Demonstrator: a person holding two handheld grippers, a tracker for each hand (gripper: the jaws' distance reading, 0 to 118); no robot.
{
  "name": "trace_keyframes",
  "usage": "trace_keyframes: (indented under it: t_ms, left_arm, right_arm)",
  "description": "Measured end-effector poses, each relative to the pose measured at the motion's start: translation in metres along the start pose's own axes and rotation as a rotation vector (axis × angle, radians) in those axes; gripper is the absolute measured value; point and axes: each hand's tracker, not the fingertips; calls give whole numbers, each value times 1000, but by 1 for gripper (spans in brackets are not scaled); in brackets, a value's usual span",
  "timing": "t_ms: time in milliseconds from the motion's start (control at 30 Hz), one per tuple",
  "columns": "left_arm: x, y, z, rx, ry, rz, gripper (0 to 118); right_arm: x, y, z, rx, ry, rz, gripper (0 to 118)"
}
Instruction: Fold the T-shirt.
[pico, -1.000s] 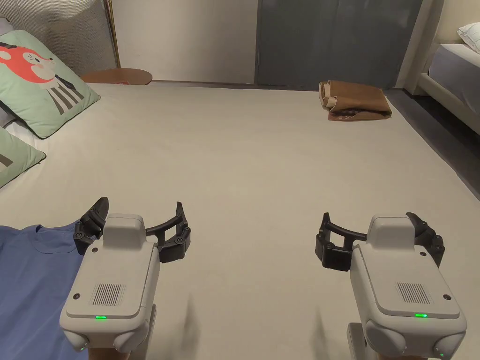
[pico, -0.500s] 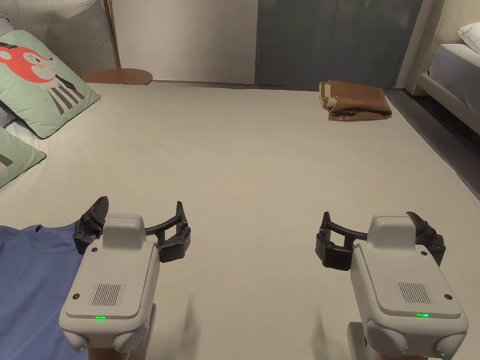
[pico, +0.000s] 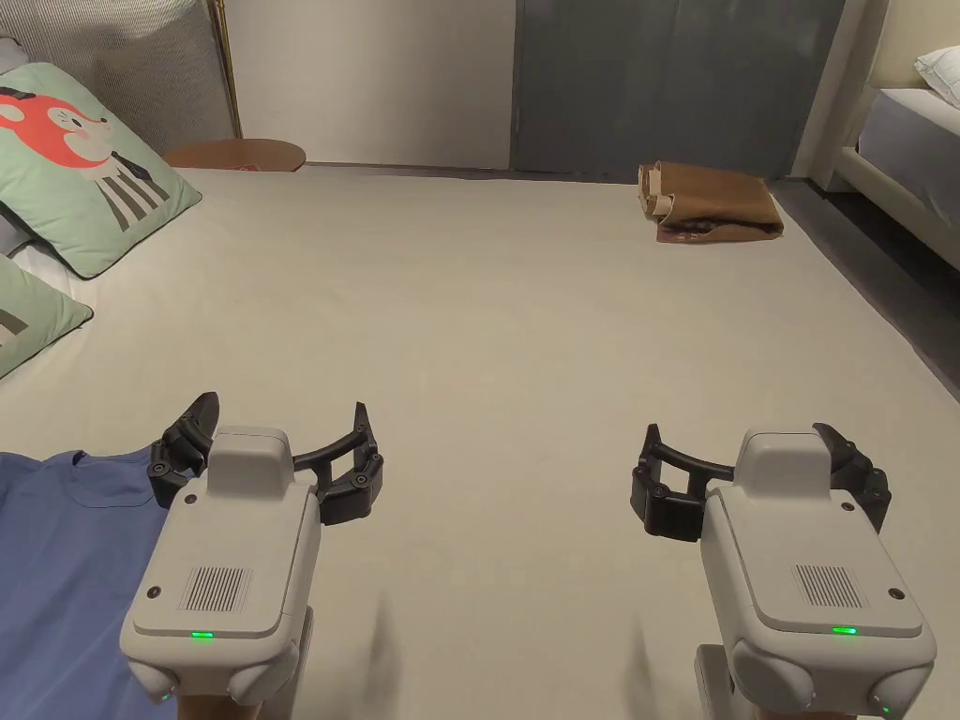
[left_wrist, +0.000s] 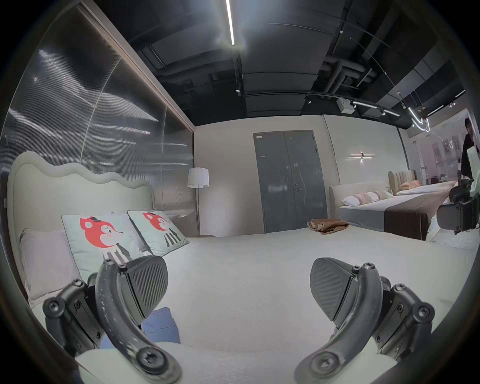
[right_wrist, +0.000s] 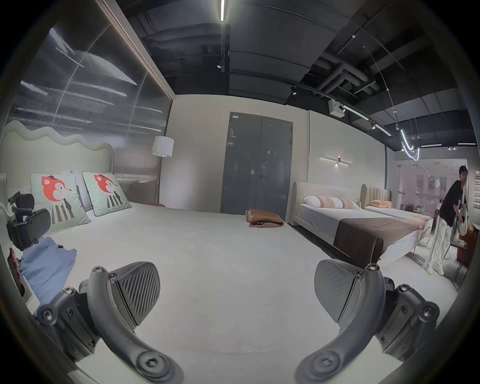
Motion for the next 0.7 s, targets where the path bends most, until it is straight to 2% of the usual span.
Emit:
trace_keyframes:
  t_ms: [67, 167, 200, 233, 267, 300, 333, 433, 700]
  left_arm:
    - [0, 0, 0, -1, 1, -1, 108]
    - [1, 1, 0, -6, 7, -1, 93]
    - [1, 2, 1, -3, 2, 2, 93]
    - [1, 2, 2, -1, -3, 5, 73]
    - [2, 2, 1, -3, 0, 3, 36]
    - [3, 2, -1, -13, 5, -2, 7]
    - [4, 3, -1, -21, 6, -6, 0]
    - [3, 3, 0, -24, -30, 27, 0]
    - [-4, 3, 3, -23, 5, 8, 0]
  right_arm:
    - [0, 0, 0, 0, 1, 2, 118]
    - [-1, 0, 1, 1, 6, 5, 104]
    - [-2, 1, 3, 5, 2, 7, 104]
    - [-3, 2, 4, 2, -5, 12, 87]
    - [-4, 3, 3, -2, -17, 19, 55]
    - [-4, 3, 2, -6, -17, 24, 26]
    - [-4, 3, 2, -11, -20, 29, 1]
    - [0, 4, 3, -29, -21, 13, 0]
    - [-4, 9, 4, -22, -7, 6, 0]
